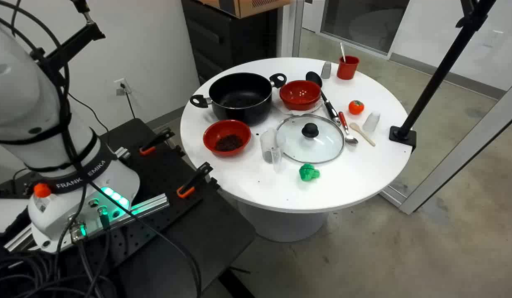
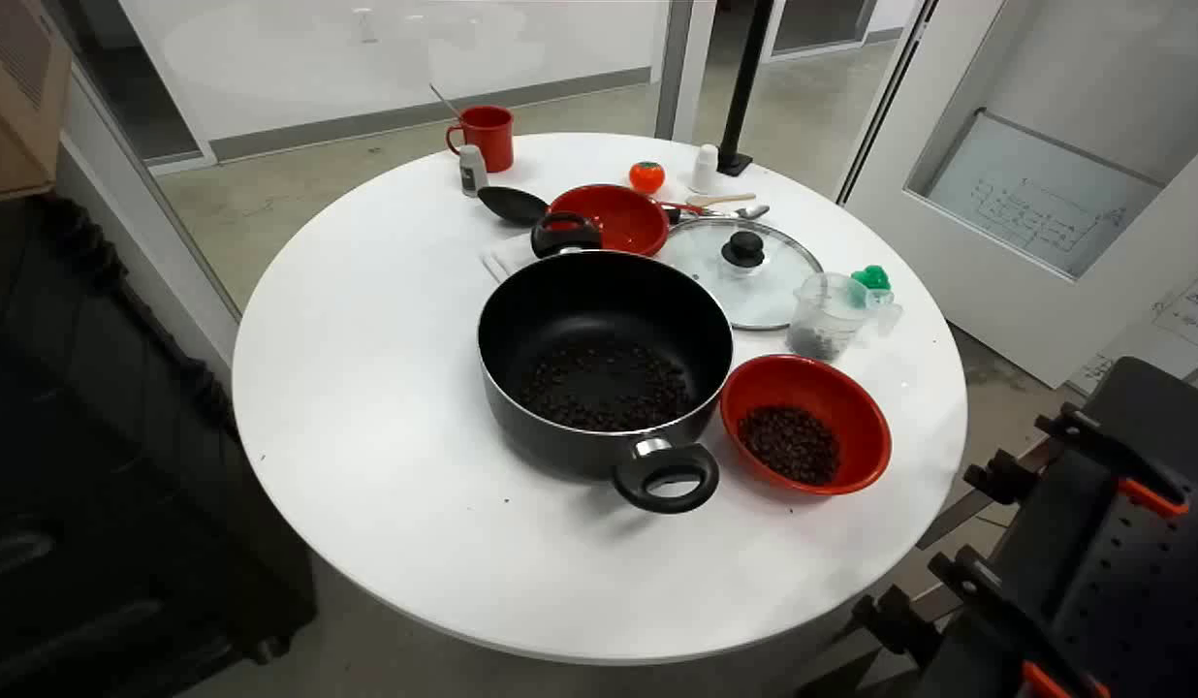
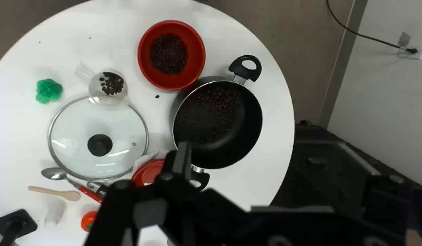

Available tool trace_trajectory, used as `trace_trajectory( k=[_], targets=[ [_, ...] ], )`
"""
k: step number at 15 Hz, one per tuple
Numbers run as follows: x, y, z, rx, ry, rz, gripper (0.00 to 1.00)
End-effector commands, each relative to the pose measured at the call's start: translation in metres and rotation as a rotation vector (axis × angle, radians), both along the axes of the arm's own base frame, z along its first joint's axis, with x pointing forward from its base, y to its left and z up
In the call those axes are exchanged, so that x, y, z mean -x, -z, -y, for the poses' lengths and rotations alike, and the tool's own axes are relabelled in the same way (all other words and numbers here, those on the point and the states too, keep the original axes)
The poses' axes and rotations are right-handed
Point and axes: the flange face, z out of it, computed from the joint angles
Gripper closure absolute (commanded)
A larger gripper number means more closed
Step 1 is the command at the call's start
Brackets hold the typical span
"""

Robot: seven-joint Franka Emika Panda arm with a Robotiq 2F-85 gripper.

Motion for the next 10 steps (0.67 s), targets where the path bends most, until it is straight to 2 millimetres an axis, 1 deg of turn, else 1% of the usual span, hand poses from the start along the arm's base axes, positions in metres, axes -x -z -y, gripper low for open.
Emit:
trace_trajectory(
  k=[1, 6, 7, 10],
  targets=[
    [0.000, 0.000, 0.000, 0.000, 0.000, 0.000, 0.00],
    [0.000, 0.000, 0.001, 0.005, 0.004, -0.003, 0.00],
    [0.001, -0.001, -0.002, 0.060, -0.003, 0.023, 0.00],
    [-0.004, -0.015, -0.003, 0.209, -0.109, 0.091, 0.00]
  ],
)
